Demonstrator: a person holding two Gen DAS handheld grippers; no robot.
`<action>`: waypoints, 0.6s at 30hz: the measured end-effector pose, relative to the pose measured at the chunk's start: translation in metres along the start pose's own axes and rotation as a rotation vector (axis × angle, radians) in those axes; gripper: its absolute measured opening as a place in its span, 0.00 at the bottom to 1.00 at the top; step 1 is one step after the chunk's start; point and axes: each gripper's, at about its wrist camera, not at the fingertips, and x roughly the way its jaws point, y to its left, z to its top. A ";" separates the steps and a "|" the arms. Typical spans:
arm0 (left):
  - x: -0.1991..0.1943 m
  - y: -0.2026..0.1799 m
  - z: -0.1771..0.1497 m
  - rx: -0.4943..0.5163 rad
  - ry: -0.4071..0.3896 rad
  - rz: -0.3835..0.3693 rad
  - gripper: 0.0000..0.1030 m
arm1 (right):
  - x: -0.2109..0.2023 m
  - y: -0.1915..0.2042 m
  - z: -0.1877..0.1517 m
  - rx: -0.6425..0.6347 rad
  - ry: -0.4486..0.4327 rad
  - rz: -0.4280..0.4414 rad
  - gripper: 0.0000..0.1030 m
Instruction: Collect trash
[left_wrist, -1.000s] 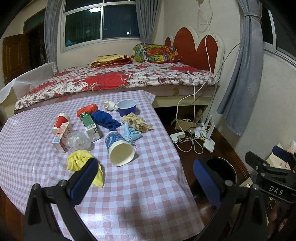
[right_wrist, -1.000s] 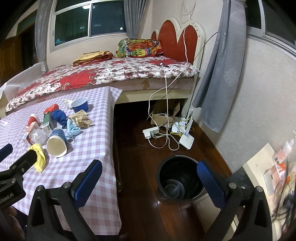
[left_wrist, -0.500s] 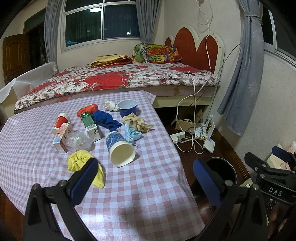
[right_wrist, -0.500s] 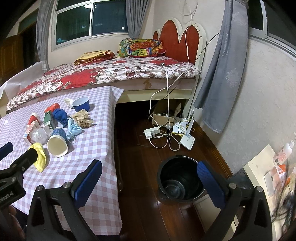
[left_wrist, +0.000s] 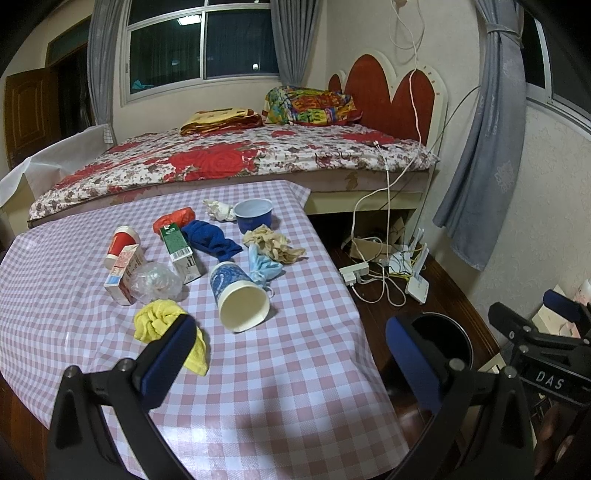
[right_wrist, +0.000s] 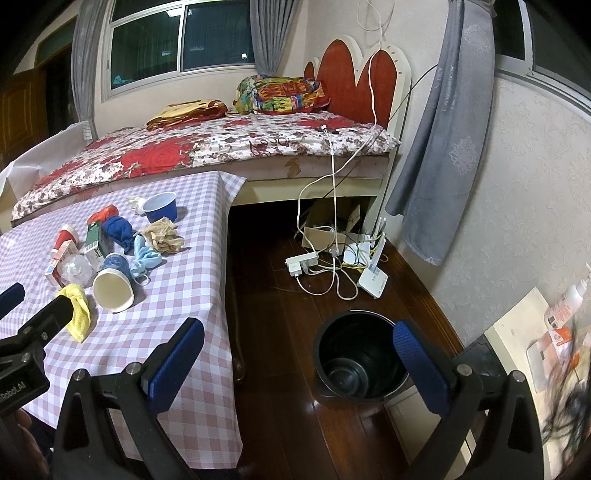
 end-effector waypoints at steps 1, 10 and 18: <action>0.001 0.001 -0.001 0.000 0.000 0.000 1.00 | 0.000 0.000 0.000 0.000 0.000 0.000 1.00; 0.000 0.000 0.000 0.000 0.000 0.000 1.00 | 0.000 0.001 0.000 0.000 0.000 -0.003 1.00; 0.003 0.003 -0.003 -0.003 0.003 0.002 1.00 | 0.003 -0.001 -0.004 -0.009 0.006 0.000 1.00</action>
